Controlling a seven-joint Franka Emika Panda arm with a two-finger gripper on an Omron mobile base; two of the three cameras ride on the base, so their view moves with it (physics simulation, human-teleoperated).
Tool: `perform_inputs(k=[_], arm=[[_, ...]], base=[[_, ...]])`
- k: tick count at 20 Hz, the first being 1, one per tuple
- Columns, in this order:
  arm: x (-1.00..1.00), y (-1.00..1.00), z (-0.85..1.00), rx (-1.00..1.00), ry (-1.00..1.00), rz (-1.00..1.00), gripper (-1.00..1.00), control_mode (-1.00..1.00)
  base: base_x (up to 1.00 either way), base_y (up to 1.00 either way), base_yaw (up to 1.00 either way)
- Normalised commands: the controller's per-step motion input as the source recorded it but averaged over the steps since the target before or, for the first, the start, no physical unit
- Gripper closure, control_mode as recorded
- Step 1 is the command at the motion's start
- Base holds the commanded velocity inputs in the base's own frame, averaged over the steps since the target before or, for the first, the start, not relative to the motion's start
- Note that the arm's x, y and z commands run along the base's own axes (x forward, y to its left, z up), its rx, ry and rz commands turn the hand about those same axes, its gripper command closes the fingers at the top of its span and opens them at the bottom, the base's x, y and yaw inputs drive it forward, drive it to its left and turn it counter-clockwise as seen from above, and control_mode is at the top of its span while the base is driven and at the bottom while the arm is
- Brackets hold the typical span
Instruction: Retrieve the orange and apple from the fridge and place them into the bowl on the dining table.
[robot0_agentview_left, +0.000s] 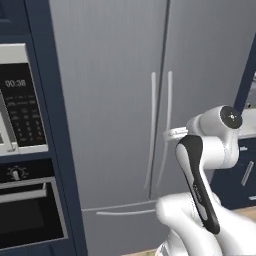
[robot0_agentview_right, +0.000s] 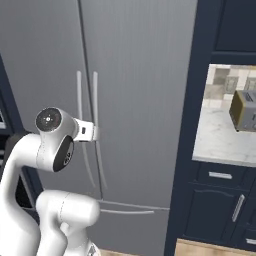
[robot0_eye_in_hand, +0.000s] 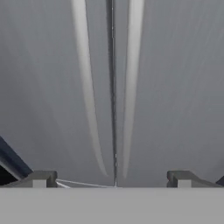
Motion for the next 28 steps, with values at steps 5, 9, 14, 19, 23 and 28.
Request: perform_inputs(k=[5, 9, 14, 19, 23, 28], arm=[[0.0, 0.0, 0.0, 0.0, 0.0, 0.0, -1.0, 1.0], [0.0, 0.0, 0.0, 0.0, 0.0, 0.0, -1.0, 1.0], [0.0, 0.0, 0.0, 0.0, 0.0, 0.0, -1.0, 1.0], [0.0, 0.0, 0.0, 0.0, 0.0, 0.0, -1.0, 1.0], [0.02, 0.0, 0.0, 0.0, -0.01, -0.01, -1.0, -1.0], [0.38, -0.27, 0.0, 0.0, -0.01, -0.08, -1.0, -1.0]], base=[[-0.45, 0.18, 0.0], [-0.52, 0.22, 0.0], [-0.51, 0.34, 0.0], [-0.37, 0.45, -0.02], [-0.04, 0.16, -0.03], [0.0, 0.0, 0.0]])
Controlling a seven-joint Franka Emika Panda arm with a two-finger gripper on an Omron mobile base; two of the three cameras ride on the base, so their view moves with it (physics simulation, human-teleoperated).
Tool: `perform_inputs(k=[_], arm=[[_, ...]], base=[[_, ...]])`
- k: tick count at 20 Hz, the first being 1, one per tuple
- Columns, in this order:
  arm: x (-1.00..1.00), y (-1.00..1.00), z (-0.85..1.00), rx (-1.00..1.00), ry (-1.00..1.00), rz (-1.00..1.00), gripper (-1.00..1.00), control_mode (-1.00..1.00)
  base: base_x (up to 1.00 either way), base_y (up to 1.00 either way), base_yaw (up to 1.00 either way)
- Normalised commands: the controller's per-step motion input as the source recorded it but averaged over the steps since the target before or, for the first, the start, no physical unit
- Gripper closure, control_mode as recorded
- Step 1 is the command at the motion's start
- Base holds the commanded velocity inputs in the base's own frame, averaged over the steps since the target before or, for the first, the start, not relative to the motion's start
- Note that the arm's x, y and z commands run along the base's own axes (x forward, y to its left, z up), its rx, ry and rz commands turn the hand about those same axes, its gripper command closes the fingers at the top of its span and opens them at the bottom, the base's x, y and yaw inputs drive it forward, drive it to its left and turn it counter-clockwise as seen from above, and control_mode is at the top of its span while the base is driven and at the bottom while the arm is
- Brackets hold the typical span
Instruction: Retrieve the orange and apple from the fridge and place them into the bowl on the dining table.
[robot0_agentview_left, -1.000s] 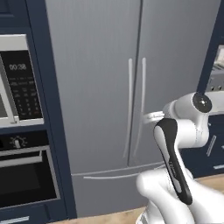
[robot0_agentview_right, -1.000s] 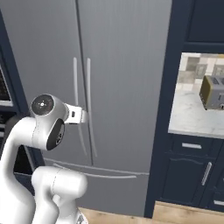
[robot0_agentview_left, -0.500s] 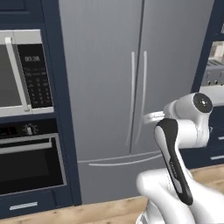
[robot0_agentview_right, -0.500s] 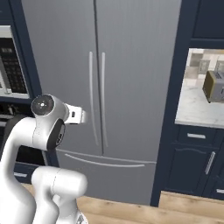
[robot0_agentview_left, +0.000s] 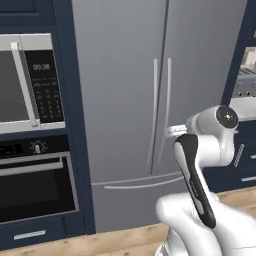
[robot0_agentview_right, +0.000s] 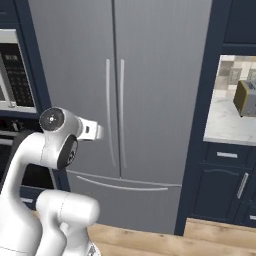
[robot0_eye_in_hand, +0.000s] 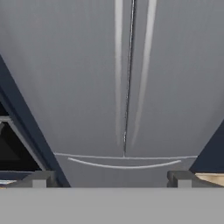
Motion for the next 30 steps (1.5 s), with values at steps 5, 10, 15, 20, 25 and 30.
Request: perform_inputs(k=[5, 10, 15, 20, 25, 30], arm=[[0.65, -0.24, 0.0, 0.0, 0.0, -0.01, -1.0, -1.0], [0.65, -0.21, 0.0, 0.02, 0.03, 0.0, -1.0, -1.0], [0.56, -0.33, 0.05, 0.03, 0.09, 0.0, -1.0, -1.0], [0.62, -0.08, 0.03, 0.01, 0.04, 0.0, -1.0, -1.0], [0.67, -0.04, 0.0, 0.0, 0.0, 0.0, -1.0, -1.0], [0.38, -0.18, 0.0, 0.0, -0.13, 0.0, -1.0, -1.0]], base=[[0.0, 0.0, 0.0], [0.0, 0.0, 0.0], [0.0, 0.0, 0.0], [0.0, 0.0, 0.0], [0.0, 0.0, 0.0], [0.0, 0.0, 0.0]])
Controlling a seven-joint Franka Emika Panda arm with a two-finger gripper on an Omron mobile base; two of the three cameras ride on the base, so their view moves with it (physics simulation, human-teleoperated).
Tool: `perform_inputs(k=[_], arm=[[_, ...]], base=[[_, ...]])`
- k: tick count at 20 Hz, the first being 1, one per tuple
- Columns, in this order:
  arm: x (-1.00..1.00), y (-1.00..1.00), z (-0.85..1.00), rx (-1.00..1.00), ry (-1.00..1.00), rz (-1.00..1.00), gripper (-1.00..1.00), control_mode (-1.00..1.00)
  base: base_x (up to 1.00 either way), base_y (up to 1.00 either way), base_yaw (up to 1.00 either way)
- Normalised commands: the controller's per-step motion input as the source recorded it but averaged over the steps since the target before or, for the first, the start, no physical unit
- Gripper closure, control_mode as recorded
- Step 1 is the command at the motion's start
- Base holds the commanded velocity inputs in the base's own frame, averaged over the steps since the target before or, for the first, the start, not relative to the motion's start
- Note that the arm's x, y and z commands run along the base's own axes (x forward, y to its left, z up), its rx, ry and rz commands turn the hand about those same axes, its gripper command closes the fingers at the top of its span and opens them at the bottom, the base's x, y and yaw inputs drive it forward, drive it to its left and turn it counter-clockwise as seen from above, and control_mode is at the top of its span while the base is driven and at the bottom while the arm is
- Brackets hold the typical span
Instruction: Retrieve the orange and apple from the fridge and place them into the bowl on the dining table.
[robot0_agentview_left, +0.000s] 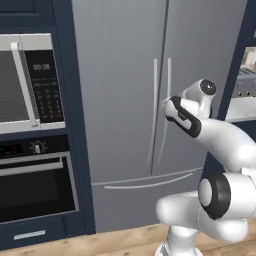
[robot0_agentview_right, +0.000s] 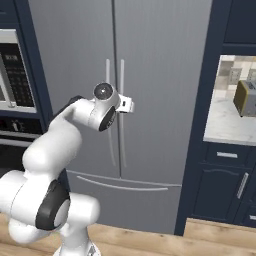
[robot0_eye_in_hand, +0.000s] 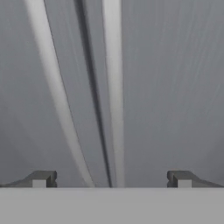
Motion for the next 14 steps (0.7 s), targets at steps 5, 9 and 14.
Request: perform_inputs(k=[5, 9, 14], arm=[[0.41, -0.17, 0.0, 0.0, -0.12, 0.0, -1.0, -1.0], [0.37, -0.17, 0.0, 0.0, -0.01, 0.0, -1.0, -1.0], [0.24, -0.16, 0.0, 0.0, 0.0, 0.0, -1.0, -1.0]], base=[[0.0, 0.0, 0.0], [0.0, 0.0, 0.0], [0.0, 0.0, 0.0]])
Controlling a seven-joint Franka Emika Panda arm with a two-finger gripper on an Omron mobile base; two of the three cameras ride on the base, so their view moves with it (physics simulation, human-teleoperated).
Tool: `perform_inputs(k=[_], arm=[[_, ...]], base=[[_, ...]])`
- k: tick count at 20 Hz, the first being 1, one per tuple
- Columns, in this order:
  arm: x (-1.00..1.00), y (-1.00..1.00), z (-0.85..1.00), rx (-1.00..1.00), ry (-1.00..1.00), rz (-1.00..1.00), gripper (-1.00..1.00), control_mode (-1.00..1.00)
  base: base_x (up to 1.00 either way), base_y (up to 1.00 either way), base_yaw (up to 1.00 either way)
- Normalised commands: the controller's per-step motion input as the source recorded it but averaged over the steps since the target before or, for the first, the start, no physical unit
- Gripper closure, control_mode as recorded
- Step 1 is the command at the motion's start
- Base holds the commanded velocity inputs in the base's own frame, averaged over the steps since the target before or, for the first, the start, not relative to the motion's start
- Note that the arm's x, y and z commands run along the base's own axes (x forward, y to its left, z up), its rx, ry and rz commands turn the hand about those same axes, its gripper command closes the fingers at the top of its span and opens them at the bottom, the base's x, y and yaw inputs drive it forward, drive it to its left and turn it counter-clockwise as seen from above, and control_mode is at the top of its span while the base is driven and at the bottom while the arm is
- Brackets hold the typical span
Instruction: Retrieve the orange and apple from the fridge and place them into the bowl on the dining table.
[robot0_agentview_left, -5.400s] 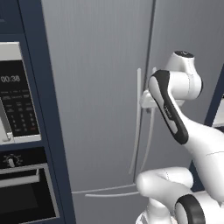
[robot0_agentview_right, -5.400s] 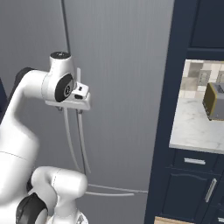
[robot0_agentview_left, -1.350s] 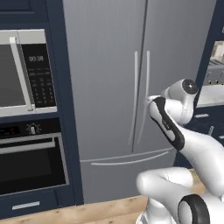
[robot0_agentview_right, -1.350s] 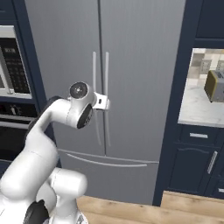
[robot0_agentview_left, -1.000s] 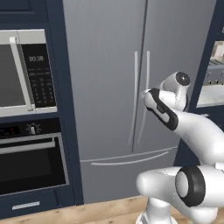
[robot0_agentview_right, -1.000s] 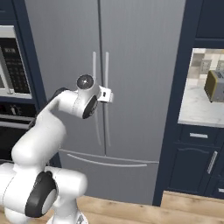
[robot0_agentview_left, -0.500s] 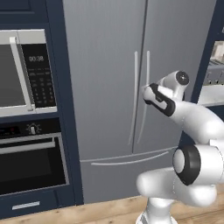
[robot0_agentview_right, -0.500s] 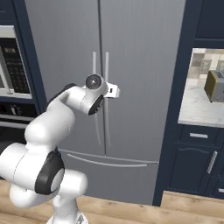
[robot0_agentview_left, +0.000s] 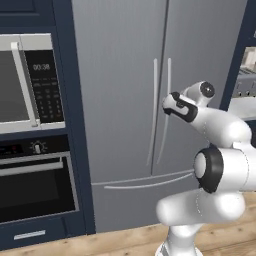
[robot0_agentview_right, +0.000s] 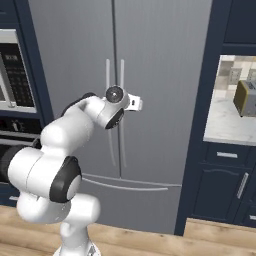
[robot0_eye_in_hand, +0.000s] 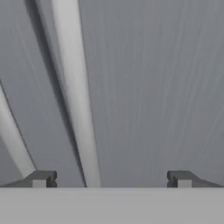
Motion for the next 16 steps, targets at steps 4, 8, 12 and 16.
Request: perform_inputs(k=[4, 8, 12, 16], arm=[[0.29, -0.13, 0.0, 0.0, 0.0, 0.0, -1.0, -1.0], [0.35, -0.02, 0.0, 0.0, 0.0, 0.0, -1.0, -1.0], [0.3, 0.0, 0.0, 0.0, -0.02, 0.0, -1.0, -1.0], [0.3, 0.02, -0.02, 0.0, 0.0, 0.0, -1.0, -1.0]], base=[[0.0, 0.0, 0.0], [0.0, 0.0, 0.0], [0.0, 0.0, 0.0], [0.0, 0.0, 0.0]])
